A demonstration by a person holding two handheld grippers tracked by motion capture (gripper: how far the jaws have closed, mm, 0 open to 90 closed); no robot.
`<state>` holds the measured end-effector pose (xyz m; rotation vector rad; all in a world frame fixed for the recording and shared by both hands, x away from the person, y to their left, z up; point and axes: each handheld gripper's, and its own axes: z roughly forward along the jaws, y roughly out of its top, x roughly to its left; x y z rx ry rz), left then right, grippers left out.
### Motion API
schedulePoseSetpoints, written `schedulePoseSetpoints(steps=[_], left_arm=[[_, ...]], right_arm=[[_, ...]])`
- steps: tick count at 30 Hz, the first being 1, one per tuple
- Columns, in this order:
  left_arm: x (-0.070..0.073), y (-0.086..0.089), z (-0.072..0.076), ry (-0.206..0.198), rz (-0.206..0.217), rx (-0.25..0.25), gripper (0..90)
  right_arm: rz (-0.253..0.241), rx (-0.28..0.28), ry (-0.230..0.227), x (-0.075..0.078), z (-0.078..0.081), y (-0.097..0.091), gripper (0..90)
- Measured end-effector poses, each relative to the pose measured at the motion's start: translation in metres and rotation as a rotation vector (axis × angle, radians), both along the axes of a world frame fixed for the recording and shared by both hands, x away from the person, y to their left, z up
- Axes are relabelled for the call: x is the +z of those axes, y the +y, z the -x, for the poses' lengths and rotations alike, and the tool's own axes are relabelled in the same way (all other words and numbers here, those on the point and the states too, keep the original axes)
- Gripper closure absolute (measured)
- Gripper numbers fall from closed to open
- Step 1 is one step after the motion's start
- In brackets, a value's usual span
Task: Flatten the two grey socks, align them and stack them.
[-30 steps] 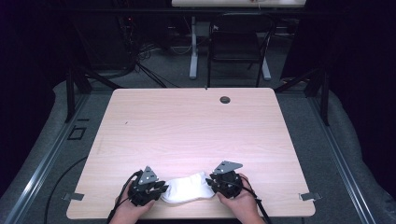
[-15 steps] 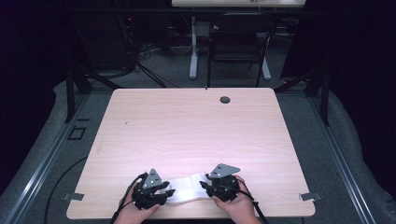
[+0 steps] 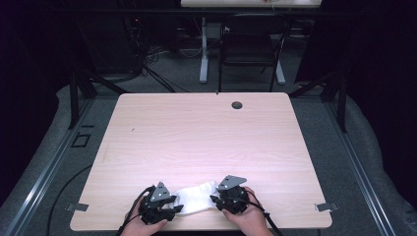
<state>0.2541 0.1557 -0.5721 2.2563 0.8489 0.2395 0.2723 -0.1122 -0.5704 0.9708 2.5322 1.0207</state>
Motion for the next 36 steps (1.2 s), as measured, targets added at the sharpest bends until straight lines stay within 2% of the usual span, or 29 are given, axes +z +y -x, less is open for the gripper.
schedulePoseSetpoints(steps=[11,14,26,32,36], left_arm=[[-0.002,-0.001,-0.004,-0.027,-0.014,-0.002,56.4],[-0.003,0.0,-0.008,-0.039,-0.016,0.005,56.4],[-0.005,0.0,-0.029,-0.066,-0.002,0.027,55.8],[-0.006,0.0,-0.043,-0.075,0.005,0.038,53.5],[-0.006,0.0,-0.055,-0.073,0.012,0.063,52.1]], right_arm=[[0.0,-0.009,0.017,-0.003,-0.002,-0.001,62.8],[-0.017,-0.012,0.018,-0.004,-0.002,-0.001,62.9],[-0.037,-0.052,0.015,-0.005,-0.008,-0.002,62.3],[-0.034,-0.07,0.007,-0.006,-0.014,0.001,59.5],[-0.039,-0.086,0.001,-0.006,-0.021,0.003,59.0]])
